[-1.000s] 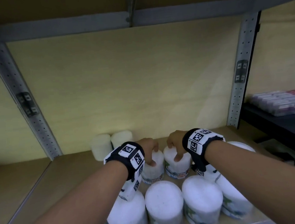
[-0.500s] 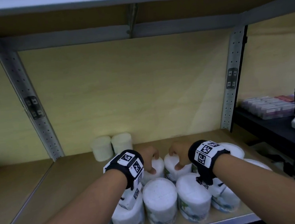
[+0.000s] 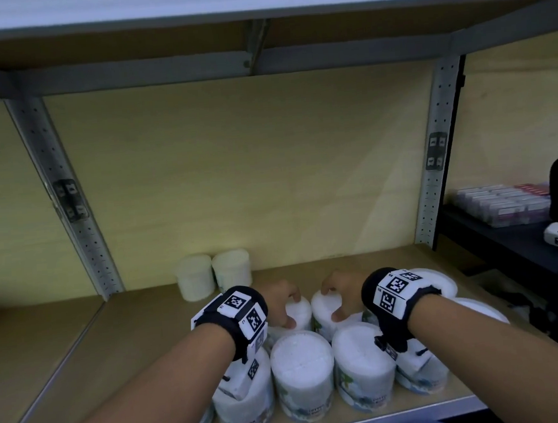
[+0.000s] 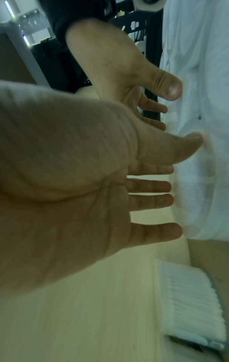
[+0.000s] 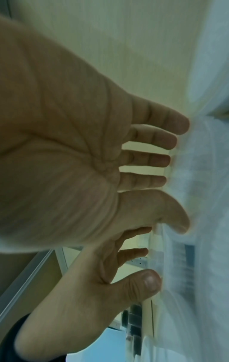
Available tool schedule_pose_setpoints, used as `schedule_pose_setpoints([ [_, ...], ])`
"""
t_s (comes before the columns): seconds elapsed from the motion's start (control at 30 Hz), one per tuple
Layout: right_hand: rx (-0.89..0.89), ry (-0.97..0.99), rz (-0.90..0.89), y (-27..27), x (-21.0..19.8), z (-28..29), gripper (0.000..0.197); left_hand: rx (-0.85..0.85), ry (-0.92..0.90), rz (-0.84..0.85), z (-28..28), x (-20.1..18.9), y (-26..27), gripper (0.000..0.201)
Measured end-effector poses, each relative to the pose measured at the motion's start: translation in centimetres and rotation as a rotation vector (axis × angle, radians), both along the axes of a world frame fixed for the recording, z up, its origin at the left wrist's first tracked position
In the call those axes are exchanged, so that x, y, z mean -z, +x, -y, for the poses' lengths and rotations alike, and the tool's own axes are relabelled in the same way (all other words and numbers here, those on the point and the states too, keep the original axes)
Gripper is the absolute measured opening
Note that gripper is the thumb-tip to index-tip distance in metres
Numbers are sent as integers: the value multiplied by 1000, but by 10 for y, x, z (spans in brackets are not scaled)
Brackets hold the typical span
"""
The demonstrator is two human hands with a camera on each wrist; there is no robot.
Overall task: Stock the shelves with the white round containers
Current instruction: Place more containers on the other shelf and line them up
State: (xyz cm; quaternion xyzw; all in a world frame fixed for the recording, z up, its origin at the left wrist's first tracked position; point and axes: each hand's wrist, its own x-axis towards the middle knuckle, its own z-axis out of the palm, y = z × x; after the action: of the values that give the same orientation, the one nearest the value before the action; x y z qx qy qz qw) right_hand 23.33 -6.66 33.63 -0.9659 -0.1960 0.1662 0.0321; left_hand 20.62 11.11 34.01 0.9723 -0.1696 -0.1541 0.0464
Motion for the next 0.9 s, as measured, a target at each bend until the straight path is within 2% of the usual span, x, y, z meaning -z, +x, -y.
schedule_pose_setpoints([
  [0.13, -11, 61, 0, 0, -9, -2, 63, -28, -29, -2, -6, -4, 3, 53],
  [0.33, 25, 247, 72, 12, -23, -23, 55, -121, -112, 9, -32, -15, 12, 61],
  [0.5, 13, 290, 99, 25, -25, -49, 40, -146, -32, 30, -70, -30, 27, 61],
  [0.6, 11, 283, 103, 37, -26, -69, 34, -184, -11, 39, -96, -36, 39, 59],
  [0.9, -49, 181, 103, 97, -29, -131, 44, -293, -34, 88, -170, -25, 88, 56],
])
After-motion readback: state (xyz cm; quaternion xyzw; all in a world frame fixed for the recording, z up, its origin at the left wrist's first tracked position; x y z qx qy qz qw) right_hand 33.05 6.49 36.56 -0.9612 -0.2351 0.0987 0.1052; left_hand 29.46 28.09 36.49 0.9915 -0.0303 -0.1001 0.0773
